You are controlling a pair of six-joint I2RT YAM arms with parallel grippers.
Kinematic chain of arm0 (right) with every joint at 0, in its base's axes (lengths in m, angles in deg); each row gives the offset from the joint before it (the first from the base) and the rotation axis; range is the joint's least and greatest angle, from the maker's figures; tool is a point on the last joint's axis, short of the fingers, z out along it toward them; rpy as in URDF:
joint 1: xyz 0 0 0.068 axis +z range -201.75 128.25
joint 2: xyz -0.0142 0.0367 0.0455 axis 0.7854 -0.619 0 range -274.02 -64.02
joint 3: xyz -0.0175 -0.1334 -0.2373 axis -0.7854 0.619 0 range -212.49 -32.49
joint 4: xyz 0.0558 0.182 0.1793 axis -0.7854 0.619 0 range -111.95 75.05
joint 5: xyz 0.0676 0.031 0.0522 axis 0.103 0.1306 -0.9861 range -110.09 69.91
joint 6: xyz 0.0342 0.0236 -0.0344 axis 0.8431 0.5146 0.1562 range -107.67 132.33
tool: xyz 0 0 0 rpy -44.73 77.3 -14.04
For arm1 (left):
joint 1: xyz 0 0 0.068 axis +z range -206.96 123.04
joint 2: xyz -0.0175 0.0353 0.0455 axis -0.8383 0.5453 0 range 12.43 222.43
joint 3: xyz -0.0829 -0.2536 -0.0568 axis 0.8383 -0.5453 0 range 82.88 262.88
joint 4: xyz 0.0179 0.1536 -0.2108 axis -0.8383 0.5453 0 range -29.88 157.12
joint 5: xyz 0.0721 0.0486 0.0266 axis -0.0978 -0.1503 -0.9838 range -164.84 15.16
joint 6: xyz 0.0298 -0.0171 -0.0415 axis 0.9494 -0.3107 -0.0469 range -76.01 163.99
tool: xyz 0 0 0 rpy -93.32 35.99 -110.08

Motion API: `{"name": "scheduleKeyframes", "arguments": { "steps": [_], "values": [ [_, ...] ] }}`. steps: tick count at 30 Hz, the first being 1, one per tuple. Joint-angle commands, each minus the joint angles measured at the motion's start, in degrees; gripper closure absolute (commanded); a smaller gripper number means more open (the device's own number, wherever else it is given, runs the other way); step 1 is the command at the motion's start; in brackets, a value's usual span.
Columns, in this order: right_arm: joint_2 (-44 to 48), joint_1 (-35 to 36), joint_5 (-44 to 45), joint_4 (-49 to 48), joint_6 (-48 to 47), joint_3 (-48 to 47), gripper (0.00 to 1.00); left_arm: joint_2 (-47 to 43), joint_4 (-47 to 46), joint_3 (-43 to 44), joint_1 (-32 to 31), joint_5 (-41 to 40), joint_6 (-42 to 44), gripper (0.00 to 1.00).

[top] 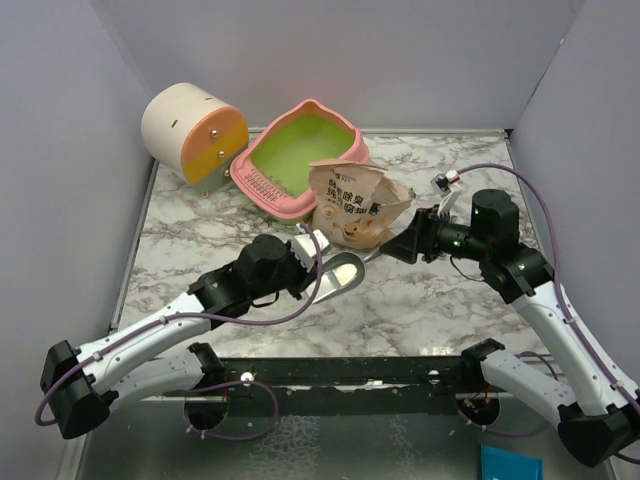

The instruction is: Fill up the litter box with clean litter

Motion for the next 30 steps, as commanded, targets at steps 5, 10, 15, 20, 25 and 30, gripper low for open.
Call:
{"name": "scheduleKeyframes", "arguments": {
  "steps": [5, 10, 15, 20, 25, 30],
  "values": [
    [-0.7, -0.1, -3.5, -0.6, -2.6, -0.6, 0.40, -7.8, -1.3, -1.7, 0.1, -2.4, -5.4, 1.00],
    [-0.3, 0.0, -4.7, -2.5, -1.9, 0.9, 0.40, -9.9, -1.0, -3.2, 0.1, -2.1, -6.1, 1.00],
    [-1.4, -0.1, -9.5, -7.2, -0.8, 3.0, 0.41, -9.9, -2.8, -4.3, 0.1, -0.5, -7.2, 1.00],
    [-3.9, -0.1, -12.5, -9.0, -1.2, 3.8, 0.41, -9.1, -4.9, -4.4, 0.1, 0.5, -7.7, 1.00],
    [-4.9, 0.0, -13.0, -11.4, -0.9, 5.0, 0.41, -9.2, -5.7, -4.1, 0.1, 1.8, -8.1, 1.00],
    [-5.8, -0.1, -14.0, -13.7, -0.5, 5.4, 0.41, -9.7, -6.7, -4.8, 0.1, 3.2, -8.1, 1.00]
  ]
}}
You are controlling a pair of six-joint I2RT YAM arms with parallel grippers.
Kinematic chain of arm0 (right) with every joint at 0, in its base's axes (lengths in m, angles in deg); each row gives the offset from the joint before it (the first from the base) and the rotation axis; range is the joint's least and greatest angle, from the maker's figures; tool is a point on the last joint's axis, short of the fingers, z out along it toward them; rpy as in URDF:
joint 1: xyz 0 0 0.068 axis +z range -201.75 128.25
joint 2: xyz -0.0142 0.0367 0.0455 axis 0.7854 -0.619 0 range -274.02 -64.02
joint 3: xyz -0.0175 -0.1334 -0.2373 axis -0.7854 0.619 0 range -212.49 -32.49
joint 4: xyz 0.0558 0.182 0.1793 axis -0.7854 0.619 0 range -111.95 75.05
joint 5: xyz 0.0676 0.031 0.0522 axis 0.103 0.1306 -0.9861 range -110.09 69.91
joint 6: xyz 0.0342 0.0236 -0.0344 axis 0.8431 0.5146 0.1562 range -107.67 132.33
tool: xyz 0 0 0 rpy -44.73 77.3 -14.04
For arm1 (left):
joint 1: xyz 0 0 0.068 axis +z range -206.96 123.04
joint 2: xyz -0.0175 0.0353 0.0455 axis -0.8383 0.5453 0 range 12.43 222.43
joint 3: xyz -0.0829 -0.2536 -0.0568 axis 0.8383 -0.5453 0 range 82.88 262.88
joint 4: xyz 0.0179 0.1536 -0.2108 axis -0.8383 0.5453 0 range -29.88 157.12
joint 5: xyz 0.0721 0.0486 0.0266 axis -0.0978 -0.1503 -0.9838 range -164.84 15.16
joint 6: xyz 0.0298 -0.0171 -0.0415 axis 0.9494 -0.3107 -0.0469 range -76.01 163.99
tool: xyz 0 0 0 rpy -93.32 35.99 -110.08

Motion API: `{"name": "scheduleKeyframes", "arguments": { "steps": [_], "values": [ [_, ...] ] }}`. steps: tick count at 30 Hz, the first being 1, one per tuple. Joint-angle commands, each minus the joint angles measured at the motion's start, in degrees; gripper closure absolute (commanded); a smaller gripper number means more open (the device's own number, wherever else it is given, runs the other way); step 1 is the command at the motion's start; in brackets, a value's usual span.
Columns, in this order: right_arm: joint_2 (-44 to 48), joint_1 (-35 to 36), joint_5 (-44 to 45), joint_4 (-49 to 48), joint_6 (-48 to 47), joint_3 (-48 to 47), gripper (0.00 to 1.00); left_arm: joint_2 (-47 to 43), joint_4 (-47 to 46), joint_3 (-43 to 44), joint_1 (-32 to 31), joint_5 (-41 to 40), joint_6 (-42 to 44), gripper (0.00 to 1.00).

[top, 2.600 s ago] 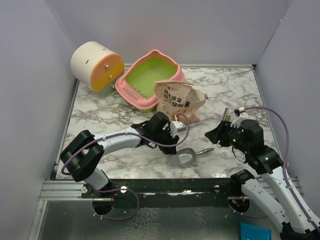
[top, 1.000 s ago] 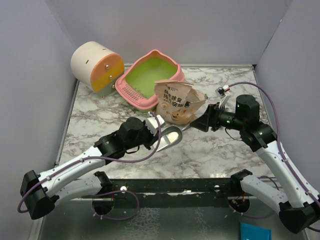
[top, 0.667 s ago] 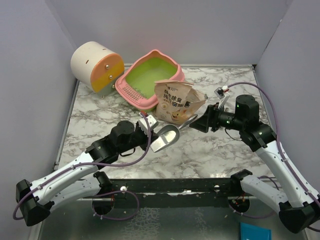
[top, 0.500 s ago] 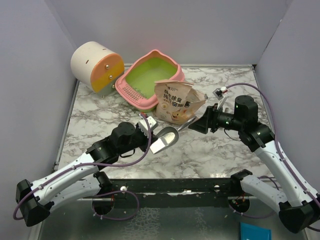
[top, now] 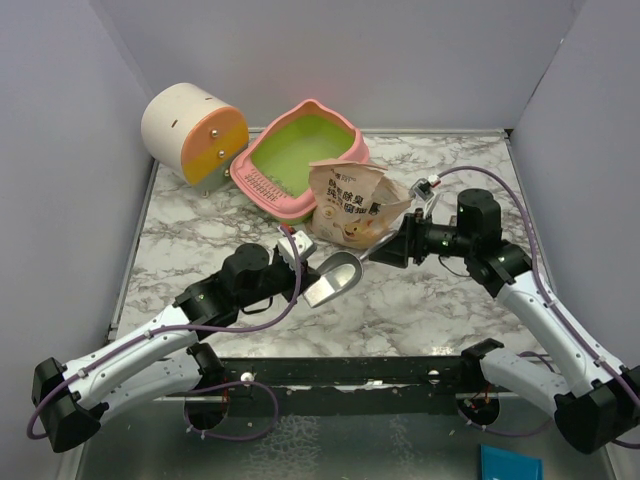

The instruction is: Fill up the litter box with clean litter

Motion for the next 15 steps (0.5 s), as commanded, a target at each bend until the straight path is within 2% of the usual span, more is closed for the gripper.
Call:
{"name": "scheduleKeyframes", "arguments": {
  "steps": [1, 4, 9, 15],
  "values": [
    [-0.6, -0.1, -3.5, -5.5, 0.6, 0.4, 0.41, -1.0, -4.5, -0.5, 0.1, 3.2, -0.9, 1.00],
    [-1.0, -0.1, -6.6, -8.8, 2.5, 1.6, 0.41, -1.1, -5.0, -1.2, 0.1, 4.3, -1.2, 1.00],
    [-1.6, -0.1, -7.1, -8.9, 2.1, 1.5, 0.42, -1.7, -5.6, -1.7, 0.1, 4.0, -1.6, 1.00],
    [-2.4, -0.1, -9.9, -8.0, 1.5, 1.2, 0.51, -1.1, -5.9, -1.3, 0.1, 4.1, -1.2, 1.00]
  ]
}}
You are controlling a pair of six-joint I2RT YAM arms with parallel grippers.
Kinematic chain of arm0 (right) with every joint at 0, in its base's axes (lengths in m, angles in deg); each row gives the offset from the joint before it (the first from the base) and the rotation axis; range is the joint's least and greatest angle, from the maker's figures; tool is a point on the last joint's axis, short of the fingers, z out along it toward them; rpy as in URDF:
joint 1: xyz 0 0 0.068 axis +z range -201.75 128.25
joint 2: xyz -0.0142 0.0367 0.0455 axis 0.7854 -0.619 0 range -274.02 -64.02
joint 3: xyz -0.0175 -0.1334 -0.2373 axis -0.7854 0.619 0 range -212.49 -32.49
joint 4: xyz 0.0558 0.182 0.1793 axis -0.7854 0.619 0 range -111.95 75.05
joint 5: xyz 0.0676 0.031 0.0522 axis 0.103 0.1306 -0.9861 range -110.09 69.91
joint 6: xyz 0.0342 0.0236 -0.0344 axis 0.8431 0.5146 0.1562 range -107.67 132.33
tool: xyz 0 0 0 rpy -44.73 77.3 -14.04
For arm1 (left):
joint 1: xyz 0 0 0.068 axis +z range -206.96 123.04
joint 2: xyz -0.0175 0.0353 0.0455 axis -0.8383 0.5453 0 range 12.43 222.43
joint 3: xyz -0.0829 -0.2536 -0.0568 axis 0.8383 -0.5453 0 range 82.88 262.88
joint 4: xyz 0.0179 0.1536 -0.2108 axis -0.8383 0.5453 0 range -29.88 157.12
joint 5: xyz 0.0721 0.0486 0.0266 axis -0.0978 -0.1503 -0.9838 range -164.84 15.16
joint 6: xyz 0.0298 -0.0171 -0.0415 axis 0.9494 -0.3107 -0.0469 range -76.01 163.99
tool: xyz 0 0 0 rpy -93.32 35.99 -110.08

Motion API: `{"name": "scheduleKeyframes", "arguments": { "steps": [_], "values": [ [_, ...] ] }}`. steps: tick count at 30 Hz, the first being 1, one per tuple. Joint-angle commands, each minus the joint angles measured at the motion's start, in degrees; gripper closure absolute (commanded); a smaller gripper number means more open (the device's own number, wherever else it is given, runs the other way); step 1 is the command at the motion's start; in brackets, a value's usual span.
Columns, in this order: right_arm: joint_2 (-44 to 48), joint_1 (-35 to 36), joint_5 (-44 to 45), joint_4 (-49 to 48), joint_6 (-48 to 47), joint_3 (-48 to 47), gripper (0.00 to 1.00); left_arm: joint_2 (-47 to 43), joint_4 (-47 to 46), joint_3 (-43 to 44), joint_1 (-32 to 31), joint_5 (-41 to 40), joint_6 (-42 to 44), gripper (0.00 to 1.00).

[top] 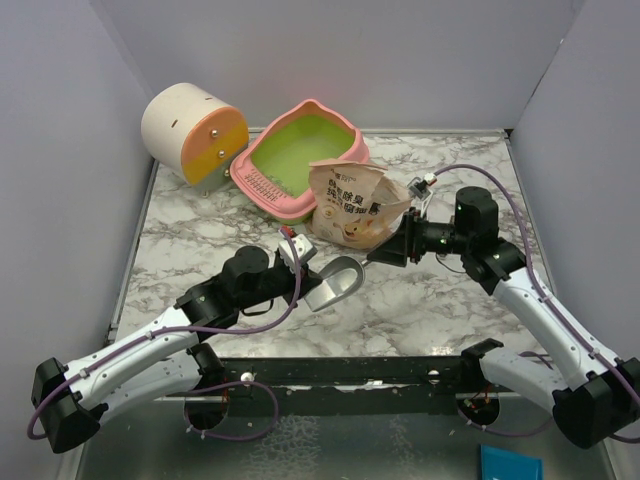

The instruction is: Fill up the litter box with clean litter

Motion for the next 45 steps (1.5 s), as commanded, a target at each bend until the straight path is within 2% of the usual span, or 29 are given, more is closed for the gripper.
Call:
{"name": "scheduleKeyframes", "arguments": {
  "steps": [1, 19, 28, 33, 37, 38, 39, 40, 45],
  "values": [
    [-0.7, -0.1, -4.4, -1.5, -0.4, 0.2, 0.52, -0.4, -3.8, 0.7, 0.1, 1.5, -0.5, 1.00],
    [-2.2, -0.1, -4.8, 0.2, -2.9, 1.5, 0.59, 2.5, -5.5, 1.8, 0.1, 2.1, -0.5, 1.00],
    [-1.9, 0.0, -1.6, -2.1, -1.3, 3.6, 0.80, 3.8, -6.4, 2.0, 0.1, 2.5, -0.9, 1.00],
    [-0.2, -0.1, 3.3, -2.0, -1.0, 3.9, 0.98, 4.3, -6.5, 2.4, 0.1, 2.6, -0.6, 1.00],
    [2.1, -0.1, 6.9, -2.0, -1.0, 4.0, 0.99, 5.0, -6.5, 3.3, 0.1, 2.9, 0.1, 0.99],
    [2.7, -0.1, 7.9, -1.7, -1.4, 3.8, 0.99, 5.3, -6.3, 3.6, 0.1, 2.9, 0.3, 0.90],
    [3.4, -0.1, 8.9, -1.1, -1.9, 3.3, 0.99, 5.5, -5.9, 4.2, 0.1, 2.2, 0.5, 0.76],
    [4.1, -0.1, 10.8, -0.1, -2.4, 2.7, 0.99, 5.9, -4.8, 5.4, 0.1, 0.8, 1.0, 0.68],
    [6.4, -0.1, 21.6, 8.8, -7.2, -3.8, 0.99, 10.6, 4.3, 15.8, 0.2, -5.9, 10.7, 0.54]
  ]
}}
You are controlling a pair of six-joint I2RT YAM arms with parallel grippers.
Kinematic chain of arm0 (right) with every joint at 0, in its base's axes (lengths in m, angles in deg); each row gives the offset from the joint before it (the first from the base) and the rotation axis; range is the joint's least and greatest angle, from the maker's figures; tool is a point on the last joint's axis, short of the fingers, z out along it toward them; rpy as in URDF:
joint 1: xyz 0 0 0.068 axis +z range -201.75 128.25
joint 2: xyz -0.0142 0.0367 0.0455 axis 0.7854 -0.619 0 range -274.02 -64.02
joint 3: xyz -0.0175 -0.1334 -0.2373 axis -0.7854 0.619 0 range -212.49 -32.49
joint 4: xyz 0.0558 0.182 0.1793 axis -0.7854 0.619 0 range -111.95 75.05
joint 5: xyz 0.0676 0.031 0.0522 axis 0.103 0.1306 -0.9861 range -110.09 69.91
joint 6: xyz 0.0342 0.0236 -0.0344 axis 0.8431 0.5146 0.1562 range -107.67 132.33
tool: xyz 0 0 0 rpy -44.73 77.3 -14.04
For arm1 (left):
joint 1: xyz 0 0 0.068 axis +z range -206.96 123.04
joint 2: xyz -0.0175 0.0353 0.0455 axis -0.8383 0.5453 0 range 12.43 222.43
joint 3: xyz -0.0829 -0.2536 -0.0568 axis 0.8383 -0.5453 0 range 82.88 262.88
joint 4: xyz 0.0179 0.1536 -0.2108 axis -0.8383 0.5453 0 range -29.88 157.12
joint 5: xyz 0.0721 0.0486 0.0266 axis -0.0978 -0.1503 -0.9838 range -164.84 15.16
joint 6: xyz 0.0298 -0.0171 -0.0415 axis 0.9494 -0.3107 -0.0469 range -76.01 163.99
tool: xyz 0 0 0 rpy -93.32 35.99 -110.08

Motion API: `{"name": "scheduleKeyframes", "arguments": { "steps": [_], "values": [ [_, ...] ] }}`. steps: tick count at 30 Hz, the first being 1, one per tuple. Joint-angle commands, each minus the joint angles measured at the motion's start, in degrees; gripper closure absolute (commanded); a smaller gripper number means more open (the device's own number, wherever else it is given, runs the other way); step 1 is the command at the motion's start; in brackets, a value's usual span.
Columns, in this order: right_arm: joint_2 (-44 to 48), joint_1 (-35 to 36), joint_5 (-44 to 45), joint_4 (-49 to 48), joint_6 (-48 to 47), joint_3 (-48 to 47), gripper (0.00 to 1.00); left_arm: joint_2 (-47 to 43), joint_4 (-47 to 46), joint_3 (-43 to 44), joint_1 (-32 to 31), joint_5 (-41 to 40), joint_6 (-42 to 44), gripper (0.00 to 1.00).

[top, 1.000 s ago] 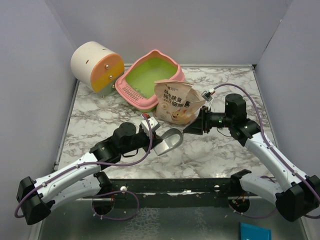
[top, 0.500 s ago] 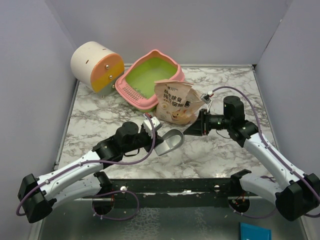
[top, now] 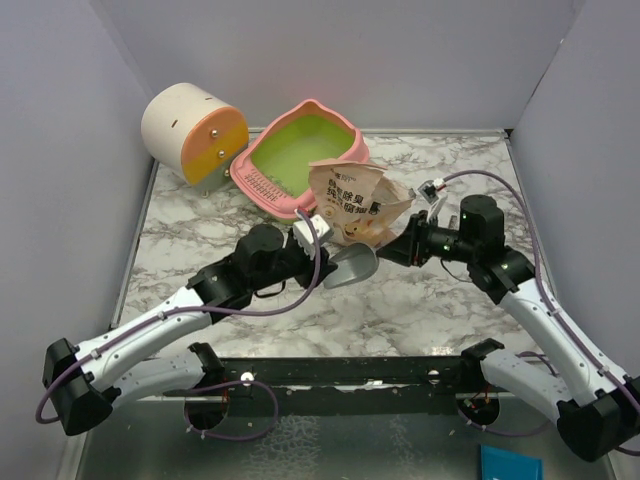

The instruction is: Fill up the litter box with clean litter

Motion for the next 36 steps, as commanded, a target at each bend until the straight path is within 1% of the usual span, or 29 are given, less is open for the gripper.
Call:
{"name": "scheduleKeyframes", "arguments": {
  "steps": [1, 3, 4, 6, 7, 9, 11, 13, 14, 16, 18, 20, 23, 28, 31, 36],
  "values": [
    [2.7, -0.2, 15.6, 7.1, -5.5, -7.8, 0.99, 4.0, 6.6, 11.3, 0.3, -6.5, 10.0, 0.51],
    [3.4, -0.2, 19.2, 9.5, -6.7, -10.2, 0.99, 7.4, 10.3, 17.5, 0.8, -8.4, 15.0, 0.37],
    [3.5, -0.1, 21.0, 10.7, -7.2, -11.7, 0.99, 9.2, 11.6, 20.4, 1.0, -9.9, 17.7, 0.32],
    [3.1, -0.2, 24.4, 13.8, -8.1, -15.3, 0.99, 12.9, 14.1, 26.4, 2.3, -11.8, 22.5, 0.15],
    [2.8, -0.2, 26.5, 15.4, -8.3, -17.1, 0.99, 15.1, 15.3, 29.8, 3.4, -11.2, 24.8, 0.09],
    [2.6, -0.1, 29.9, 17.9, -8.6, -20.6, 0.99, 19.7, 17.7, 36.4, 6.7, -8.3, 28.5, 0.05],
    [2.4, -0.1, 32.7, 20.1, -8.7, -23.9, 0.99, 24.4, 19.1, 42.3, 9.6, -6.0, 30.7, 0.05],
    [2.0, -0.2, 35.5, 22.3, -9.2, -26.9, 0.99, 29.9, 21.4, 49.0, 13.6, -1.5, 31.0, 0.05],
    [1.7, -0.2, 37.0, 23.2, -9.5, -28.3, 0.99, 34.1, 22.8, 52.5, 14.7, -0.7, 31.6, 0.06],
    [0.8, -0.2, 39.9, 24.8, -10.3, -31.0, 0.99, 39.4, 25.8, 58.7, 16.6, 1.9, 33.6, 0.08],
    [-0.9, -0.2, 41.3, 26.2, -11.1, -33.9, 0.99, 43.2, 28.3, 62.7, 17.7, 4.5, 36.3, 0.09],
    [-3.2, -0.1, 42.4, 27.6, -12.0, -36.6, 0.99, 47.1, 30.6, 65.4, 18.8, 8.8, 39.3, 0.08],
    [-6.8, -0.1, 42.7, 28.8, -12.9, -39.9, 0.99, 48.6, 31.7, 65.4, 21.9, 18.2, 42.6, 0.08],
    [-10.2, -0.2, 43.7, 30.0, -14.1, -44.1, 0.99, 50.1, 31.8, 65.1, 27.7, 27.8, 43.4, 0.08],
    [-12.0, -0.2, 44.5, 30.2, -14.8, -45.4, 0.99, 50.0, 29.7, 64.1, 29.0, 29.1, 43.0, 0.09],
    [-15.6, -0.2, 45.0, 30.2, -16.2, -47.2, 0.99, 49.5, 26.6, 61.6, 29.3, 31.8, 42.7, 0.13]
  ]
}}
